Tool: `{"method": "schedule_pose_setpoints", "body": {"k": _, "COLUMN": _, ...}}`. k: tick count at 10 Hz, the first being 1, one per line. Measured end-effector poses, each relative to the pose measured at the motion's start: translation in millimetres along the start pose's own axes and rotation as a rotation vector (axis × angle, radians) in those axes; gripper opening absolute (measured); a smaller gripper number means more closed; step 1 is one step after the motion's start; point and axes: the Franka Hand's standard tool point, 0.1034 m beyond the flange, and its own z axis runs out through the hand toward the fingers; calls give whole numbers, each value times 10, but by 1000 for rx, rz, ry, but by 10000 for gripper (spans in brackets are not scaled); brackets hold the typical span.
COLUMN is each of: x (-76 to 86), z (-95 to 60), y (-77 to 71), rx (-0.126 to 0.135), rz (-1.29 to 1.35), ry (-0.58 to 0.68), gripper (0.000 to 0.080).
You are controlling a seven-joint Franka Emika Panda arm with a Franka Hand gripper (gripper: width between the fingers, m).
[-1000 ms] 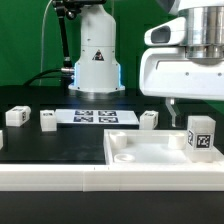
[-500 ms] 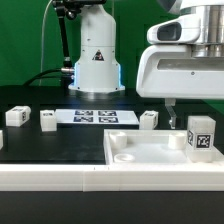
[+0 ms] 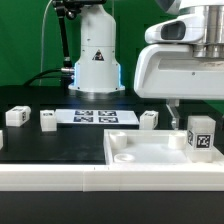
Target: Assemble one leg
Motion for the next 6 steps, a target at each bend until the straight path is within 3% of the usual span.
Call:
{"method": "schedule_pose_setpoints", "body": {"k": 1, "x": 0, "z": 0, "y": 0, "rx": 0, "rz": 0, "ry": 0, "gripper": 384}}
{"method": "schedule_pose_setpoints", "body": {"k": 2, "x": 0, "z": 0, "y": 1, "rx": 0, "rz": 0, "ry": 0, "gripper": 291}}
{"method": "schedule_pose_setpoints", "body": {"k": 6, "x": 7, "z": -7, "y": 35, "rx": 7, "rz": 128, "ry": -1, "gripper": 291}}
